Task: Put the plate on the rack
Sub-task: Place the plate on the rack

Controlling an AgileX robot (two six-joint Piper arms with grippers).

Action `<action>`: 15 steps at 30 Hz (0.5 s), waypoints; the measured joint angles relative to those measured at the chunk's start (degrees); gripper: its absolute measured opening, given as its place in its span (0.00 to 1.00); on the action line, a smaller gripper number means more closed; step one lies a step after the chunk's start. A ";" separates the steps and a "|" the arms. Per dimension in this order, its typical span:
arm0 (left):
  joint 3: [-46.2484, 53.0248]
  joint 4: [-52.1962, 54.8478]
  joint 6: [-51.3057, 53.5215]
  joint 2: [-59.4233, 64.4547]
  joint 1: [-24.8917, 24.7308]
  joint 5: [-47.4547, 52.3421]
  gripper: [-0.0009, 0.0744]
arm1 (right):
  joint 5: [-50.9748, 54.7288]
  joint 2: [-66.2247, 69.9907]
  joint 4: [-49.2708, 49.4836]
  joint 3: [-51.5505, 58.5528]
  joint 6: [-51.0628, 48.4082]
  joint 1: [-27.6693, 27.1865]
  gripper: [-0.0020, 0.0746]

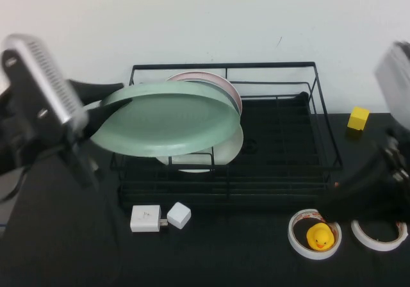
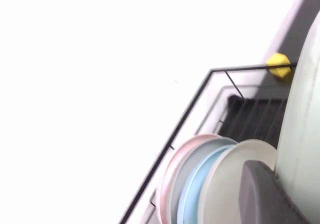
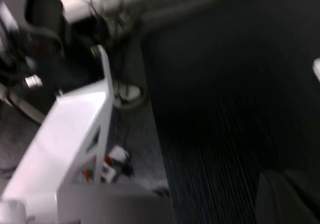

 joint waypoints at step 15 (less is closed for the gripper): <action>-16.93 -0.20 12.51 27.84 -0.48 2.31 0.11 | -2.69 -19.67 -4.35 18.59 5.70 0.00 0.03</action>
